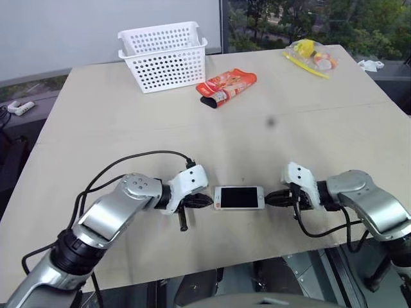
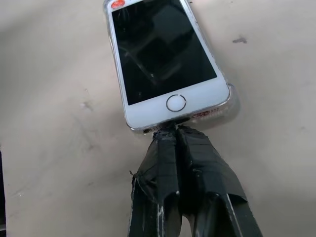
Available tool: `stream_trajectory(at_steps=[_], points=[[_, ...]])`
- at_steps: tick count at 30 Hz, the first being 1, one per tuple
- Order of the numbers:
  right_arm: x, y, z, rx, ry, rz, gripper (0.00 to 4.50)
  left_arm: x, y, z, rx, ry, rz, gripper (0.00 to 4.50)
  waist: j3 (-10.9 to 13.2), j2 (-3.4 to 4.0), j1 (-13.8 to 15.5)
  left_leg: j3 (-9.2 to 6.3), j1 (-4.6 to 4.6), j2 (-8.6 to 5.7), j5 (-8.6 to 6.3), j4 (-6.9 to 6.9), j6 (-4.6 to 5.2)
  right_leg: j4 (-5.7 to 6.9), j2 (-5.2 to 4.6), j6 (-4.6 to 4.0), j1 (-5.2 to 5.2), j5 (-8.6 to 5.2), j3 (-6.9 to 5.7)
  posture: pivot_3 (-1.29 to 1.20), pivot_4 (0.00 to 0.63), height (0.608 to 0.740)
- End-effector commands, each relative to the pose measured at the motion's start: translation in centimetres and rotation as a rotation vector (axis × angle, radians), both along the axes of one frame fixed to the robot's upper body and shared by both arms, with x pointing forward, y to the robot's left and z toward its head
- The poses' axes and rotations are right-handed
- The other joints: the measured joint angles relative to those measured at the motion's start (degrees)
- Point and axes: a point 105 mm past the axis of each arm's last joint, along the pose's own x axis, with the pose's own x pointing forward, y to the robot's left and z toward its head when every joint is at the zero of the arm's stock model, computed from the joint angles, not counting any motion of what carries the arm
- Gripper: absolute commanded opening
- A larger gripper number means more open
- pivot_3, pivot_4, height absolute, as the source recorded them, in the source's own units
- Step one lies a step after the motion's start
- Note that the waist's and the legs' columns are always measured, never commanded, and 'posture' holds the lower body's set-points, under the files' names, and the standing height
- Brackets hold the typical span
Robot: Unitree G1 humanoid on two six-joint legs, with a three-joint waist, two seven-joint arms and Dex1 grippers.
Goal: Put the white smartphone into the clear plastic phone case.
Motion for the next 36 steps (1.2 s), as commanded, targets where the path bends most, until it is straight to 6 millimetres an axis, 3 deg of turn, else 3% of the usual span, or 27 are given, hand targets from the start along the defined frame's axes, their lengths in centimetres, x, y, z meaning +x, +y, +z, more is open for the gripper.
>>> stream_trajectory(at_steps=[1, 19, 29, 36], points=[[-0.8, 2.0, 1.2, -0.013, -0.05, 0.093, 0.03, -0.8, -2.0, 0.2, -0.046, -0.001, -0.046, 0.0, 0.0, 0.0, 0.1, 0.0, 0.0, 0.0, 0.0, 0.02, 0.01, 0.0, 0.0, 0.0, 0.02, 0.0, -0.01, 0.0, 0.15, 0.74], [1.0, 5.0, -0.6, -0.533, -0.217, 0.289, 0.03, -0.4, -2.8, 0.4, -0.084, -0.012, -0.009, 0.0, -0.4, -0.2, -0.2, 0.02, 0.37, -0.02, 0.0, 0.06, 0.0, 0.02, -0.03, 0.09, 0.22, 0.05, -0.1, 0.0, 0.15, 0.74], [1.2, 7.6, -1.0, -0.618, -0.309, 0.461, 0.03, -0.1, -3.0, 0.6, -0.098, -0.023, 0.008, 0.0, -0.8, -0.4, -0.6, 0.01, 1.13, 0.09, -0.16, 0.03, -0.27, 0.02, -0.02, 0.01, 0.84, -0.09, -0.22, 0.0, 0.15, 0.74], [2.7, 6.0, -1.3, -0.547, -0.258, 0.379, 0.03, 0.0, -2.7, 0.5, -0.097, -0.026, 0.028, 0.0, -0.9, -0.53, -1.3, 0.01, 1.61, 0.14, -0.17, -0.03, -0.29, 0.01, -0.05, 0.02, 1.33, -0.11, -0.18, 0.0, 0.15, 0.74]])
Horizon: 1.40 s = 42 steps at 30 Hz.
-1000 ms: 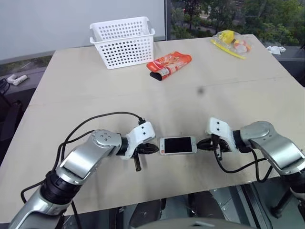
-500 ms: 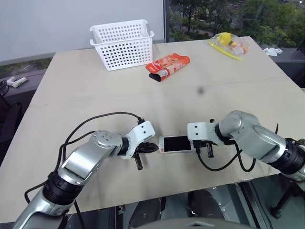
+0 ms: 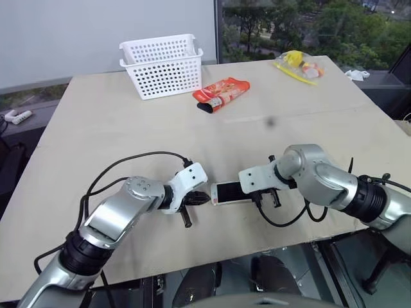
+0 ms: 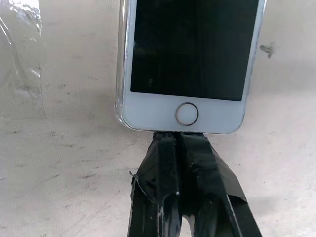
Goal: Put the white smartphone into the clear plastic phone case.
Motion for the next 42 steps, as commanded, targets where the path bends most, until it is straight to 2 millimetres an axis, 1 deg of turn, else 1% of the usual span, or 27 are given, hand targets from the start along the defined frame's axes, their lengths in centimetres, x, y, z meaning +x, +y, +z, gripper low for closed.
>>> stream_trajectory(at_steps=[1, 6, 8, 9, 10, 11, 13, 16, 17, 19, 21, 24, 25, 26, 28, 29, 30, 31, 34, 36, 38, 42], points=[[-0.4, 0.7, -0.7, 0.093, 0.039, 0.019, 0.03, -1.0, -3.0, 1.3, -0.109, -0.041, -0.114, 0.0, 0.0, 0.0, 0.0, 0.0, -0.01, 0.0, 0.0, 0.0, 0.0, 0.0, -0.01, 0.0, 0.01, 0.0, 0.01, 0.0, 0.15, 0.74], [0.6, -2.4, 0.6, 0.23, 0.063, -0.127, 0.03, -0.4, -3.2, 1.5, -0.131, -0.066, -0.087, 0.0, 0.2, 0.17, 0.6, 0.0, -0.1, -0.03, 0.0, 0.0, 0.0, -0.03, -0.05, 0.0, -0.03, 0.0, 0.0, 0.0, 0.15, 0.74], [0.8, -3.1, 2.2, 0.3, 0.07, -0.207, 0.03, -0.2, -3.4, 1.6, -0.148, -0.072, -0.081, 0.0, 0.2, 0.21, 1.0, 0.0, -0.25, -0.05, 0.01, 0.0, 0.01, -0.03, -0.06, 0.01, -0.21, 0.01, -0.01, 0.0, 0.15, 0.74], [0.9, -3.4, 2.8, 0.331, 0.076, -0.244, 0.03, -0.1, -3.5, 1.7, -0.154, -0.073, -0.079, 0.0, 0.2, 0.22, 1.2, 0.0, -0.49, -0.05, 0.01, 0.03, 0.01, -0.03, -0.06, 0.05, -0.41, 0.05, -0.05, 0.0, 0.15, 0.74], [1.0, -4.2, 3.1, 0.347, 0.073, -0.288, 0.03, -0.1, -3.6, 1.6, -0.157, -0.072, -0.078, 0.0, 0.2, 0.22, 1.3, -0.01, -0.75, -0.06, 0.03, 0.06, 0.0, -0.03, -0.06, 0.18, -0.67, 0.17, -0.07, 0.0, 0.15, 0.74], [1.1, -5.4, 3.2, 0.361, 0.072, -0.343, 0.03, -0.1, -3.6, 1.6, -0.159, -0.07, -0.077, 0.0, 0.2, 0.21, 1.2, 0.0, -1.12, -0.08, 0.05, 0.08, 0.0, -0.02, -0.05, -0.01, -1.05, 0.31, -0.03, 0.0, 0.15, 0.74], [1.1, -7.1, 3.1, 0.38, 0.068, -0.42, 0.03, -0.2, -3.6, 1.5, -0.161, -0.067, -0.077, 0.0, 0.2, 0.21, 1.1, -0.03, -1.67, -0.09, 0.36, 0.08, -0.05, -0.01, -0.05, -0.02, -1.52, 0.38, -0.05, 0.0, 0.15, 0.74], [0.8, -8.9, 2.8, 0.43, 0.084, -0.516, 0.03, -0.3, -3.5, 1.4, -0.16, -0.064, -0.077, 0.0, 0.2, 0.22, 1.1, 0.01, -1.92, -0.08, 0.33, -0.28, -0.06, -0.13, -0.06, 0.0, -1.9, 0.33, 0.03, 0.0, 0.15, 0.74], [0.4, -9.6, 2.6, 0.447, 0.101, -0.549, 0.03, -0.3, -3.5, 1.4, -0.158, -0.065, -0.075, 0.0, 0.2, 0.24, 1.1, 0.03, -2.11, -0.07, 0.33, -0.35, -0.07, -0.16, -0.07, 0.0, -2.12, 0.32, 0.06, 0.0, 0.15, 0.74], [0.0, -10.3, 2.3, 0.507, 0.134, -0.62, 0.03, 0.0, -3.3, 1.4, -0.157, -0.075, -0.064, 0.0, 0.2, 0.24, 1.1, 0.01, -2.5, -0.05, 0.33, -0.29, -0.07, -0.16, -0.06, 0.0, -2.48, 0.32, 0.02, 0.0, 0.15, 0.74], [0.0, -10.4, 2.4, 0.588, 0.135, -0.67, 0.03, 0.2, -3.2, 1.5, -0.154, -0.083, -0.058, 0.0, 0.2, 0.25, 1.2, 0.01, -2.58, -0.06, 0.33, -0.17, -0.06, -0.17, -0.06, 0.0, -2.48, 0.32, 0.02, 0.0, 0.15, 0.74], [1.3, -10.5, 2.9, 0.797, 0.128, -0.805, 0.03, 0.2, -3.1, 1.5, -0.151, -0.086, -0.057, 0.0, 0.3, 0.22, 0.9, 0.06, -2.53, -0.08, 0.29, -0.12, 0.02, -0.15, -0.08, -0.03, -2.41, 0.35, 0.05, 0.0, 0.15, 0.74], [1.8, -10.5, 3.1, 0.875, 0.131, -0.841, 0.03, 0.3, -3.1, 1.5, -0.151, -0.087, -0.057, 0.0, 0.3, 0.29, 0.9, 0.05, -2.5, -0.07, 0.19, -0.08, 0.2, -0.11, -0.05, -0.05, -2.4, 0.37, 0.08, 0.0, 0.15, 0.74], [2.3, -10.4, 3.5, 0.994, 0.154, -0.9, 0.03, 0.3, -3.1, 1.5, -0.151, -0.088, -0.057, 0.0, 0.3, 0.35, 1.0, 0.06, -2.49, -0.07, 0.19, -0.04, 0.21, -0.06, -0.04, -0.07, -2.4, 0.38, 0.09, 0.0, 0.15, 0.74], [2.6, -9.9, 4.0, 1.181, 0.225, -0.963, 0.03, 0.2, -3.2, 1.5, -0.152, -0.089, -0.058, 0.0, 0.3, 0.35, 1.0, 0.03, -2.41, -0.03, 0.21, -0.01, 0.19, -0.03, 0.01, -0.12, -2.32, 0.41, 0.04, 0.0, 0.15, 0.74], [2.5, -9.6, 3.8, 1.255, 0.279, -1.001, 0.03, 0.2, -3.2, 1.5, -0.153, -0.089, -0.058, 0.0, 0.3, 0.4, 1.0, 0.03, -2.37, -0.02, 0.23, 0.0, 0.17, 0.0, 0.05, -0.14, -2.3, 0.43, 0.05, 0.0, 0.15, 0.74], [2.2, -9.3, 3.5, 1.294, 0.32, -1.016, 0.03, 0.2, -3.2, 1.5, -0.154, -0.089, -0.058, 0.0, 0.4, 0.42, 1.0, 0.05, -2.36, -0.02, 0.23, 0.0, 0.16, 0.02, 0.05, -0.14, -2.3, 0.43, 0.07, 0.0, 0.15, 0.74], [1.9, -8.9, 3.1, 1.319, 0.35, -1.027, 0.03, 0.2, -3.2, 1.5, -0.154, -0.089, -0.058, 0.0, 0.4, 0.43, 1.0, 0.04, -2.36, -0.02, 0.36, -0.02, -0.05, 0.03, 0.06, -0.14, -2.31, 0.43, 0.05, 0.0, 0.15, 0.74], [1.4, -8.0, 1.7, 1.361, 0.428, -1.087, 0.03, 0.2, -3.2, 1.5, -0.155, -0.086, -0.057, 0.0, 0.4, 0.44, 1.0, 0.05, -2.38, -0.04, 0.37, -0.03, -0.09, 0.03, 0.03, -0.14, -2.32, 0.44, 0.07, 0.0, 0.15, 0.74], [0.8, -7.5, 0.4, 1.34, 0.461, -1.11, 0.03, 0.1, -3.2, 1.4, -0.156, -0.08, -0.06, 0.0, 0.3, 0.46, 0.9, 0.07, -2.39, -0.05, 0.37, -0.06, -0.09, 0.01, 0.03, -0.14, -2.35, 0.44, 0.1, 0.0, 0.15, 0.74], [0.4, -7.2, -0.4, 1.32, 0.484, -1.123, 0.03, 0.1, -3.2, 1.4, -0.156, -0.079, -0.059, 0.0, 0.3, 0.45, 0.9, 0.09, -2.34, -0.05, 0.37, -0.08, -0.09, 0.02, 0.04, -0.14, -2.34, 0.44, 0.11, 0.0, 0.15, 0.74], [-0.2, -6.6, -0.3, 1.326, 0.525, -1.104, 0.03, 0.2, -3.1, 1.5, -0.156, -0.082, -0.053, 0.0, 0.3, 0.45, 0.9, 0.08, -1.99, -0.03, 0.28, -0.19, 0.06, 0.04, 0.05, -0.15, -2.03, 0.43, 0.11, 0.0, 0.15, 0.74]])
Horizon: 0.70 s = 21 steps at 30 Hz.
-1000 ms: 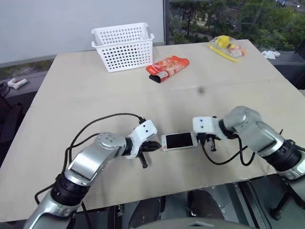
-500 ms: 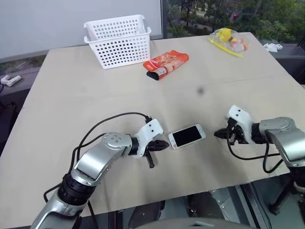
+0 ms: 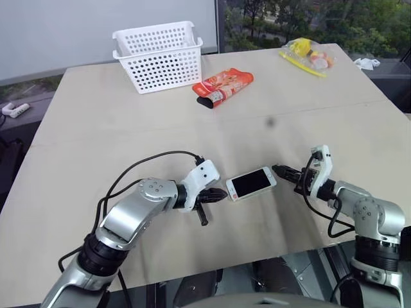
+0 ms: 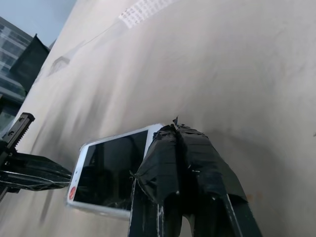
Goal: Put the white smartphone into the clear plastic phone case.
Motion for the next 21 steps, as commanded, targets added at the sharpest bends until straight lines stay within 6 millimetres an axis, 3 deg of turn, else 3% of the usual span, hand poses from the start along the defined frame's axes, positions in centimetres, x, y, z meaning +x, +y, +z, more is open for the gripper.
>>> stream_trajectory(at_steps=[1, 6, 11, 14, 21], points=[[-0.8, 0.8, -0.3, 0.036, 0.033, 0.042, 0.03, 0.1, 0.0, 0.7, -0.015, -0.029, -0.001, 0.0, 0.0, 0.0, 0.0, 0.01, 0.11, 0.0, -0.05, -0.03, 0.09, 0.0, 0.0, 0.0, 0.1, -0.01, 0.01, 0.0, 0.15, 0.74], [-1.4, 0.8, 0.3, 0.064, 0.032, 0.087, 0.03, 0.1, -0.1, 0.6, -0.018, -0.026, -0.004, 0.0, 0.0, 0.0, -0.3, 0.03, 0.34, 0.01, -0.07, -0.04, 0.11, -0.01, 0.03, 0.01, 0.3, -0.01, 0.02, 0.0, 0.15, 0.74], [-2.2, 1.2, -0.7, -0.043, 0.039, 0.144, 0.03, 0.0, -0.2, 0.5, -0.019, -0.025, -0.004, 0.0, 0.0, 0.0, -0.3, 0.05, 0.34, 0.01, -0.07, -0.03, 0.11, -0.02, 0.02, 0.01, 0.31, -0.01, 0.04, 0.0, 0.15, 0.74], [-1.7, 1.1, -1.2, -0.118, 0.045, 0.123, 0.03, 0.0, -0.3, 0.5, -0.02, -0.025, -0.004, 0.0, 0.0, 0.0, -0.4, 0.06, 0.35, 0.02, -0.07, -0.03, 0.11, -0.02, 0.02, 0.02, 0.31, -0.01, 0.05, 0.0, 0.15, 0.74], [-2.6, 3.5, -1.1, -0.195, 0.031, 0.25, 0.03, 0.0, -0.4, 0.5, -0.027, -0.025, 0.001, 0.0, 0.0, -0.02, -0.8, 0.07, 0.5, 0.02, -0.07, 0.02, 0.12, -0.02, 0.02, 0.03, 0.48, -0.02, 0.05, 0.0, 0.15, 0.74]])
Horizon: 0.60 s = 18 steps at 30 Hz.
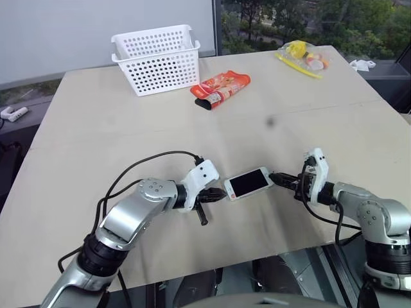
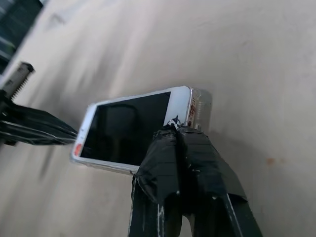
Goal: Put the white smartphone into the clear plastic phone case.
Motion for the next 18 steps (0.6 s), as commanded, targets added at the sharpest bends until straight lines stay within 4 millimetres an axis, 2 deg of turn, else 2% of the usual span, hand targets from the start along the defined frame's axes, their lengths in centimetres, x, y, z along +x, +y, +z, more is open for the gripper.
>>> stream_trajectory(at_steps=[1, 8, 13, 18], points=[[-1.6, 2.7, -1.2, -0.034, 0.058, 0.132, 0.03, -0.1, -0.7, 0.6, -0.032, -0.023, -0.017, 0.0, 0.0, 0.0, -0.1, 0.0, 0.01, 0.0, 0.0, 0.01, 0.0, 0.0, 0.0, 0.0, 0.01, 0.0, 0.0, 0.0, 0.15, 0.74], [-3.2, 3.7, -2.3, -0.219, 0.022, 0.291, 0.03, 0.0, -0.8, 0.6, -0.036, -0.028, -0.014, 0.0, -0.1, -0.07, -0.4, -0.03, 0.04, 0.01, 0.0, 0.01, 0.0, -0.02, 0.0, 0.01, 0.06, -0.01, -0.05, 0.0, 0.15, 0.74], [-2.6, 2.7, -4.1, -0.474, -0.078, 0.333, 0.03, 0.1, -0.9, 0.7, -0.036, -0.038, -0.013, 0.0, -0.1, -0.11, 0.0, -0.05, 0.05, -0.01, 0.0, 0.08, 0.01, -0.1, -0.04, 0.03, 0.18, -0.01, -0.11, 0.0, 0.15, 0.74], [-2.0, 3.0, -3.7, -0.462, -0.127, 0.326, 0.03, 0.3, -0.7, 1.4, -0.045, -0.079, -0.024, 0.0, -0.2, -0.3, 0.1, -0.09, 0.25, 0.0, -0.01, 0.09, 0.01, -0.15, -0.04, 0.24, 0.34, -0.14, -0.12, 0.0, 0.15, 0.74]])
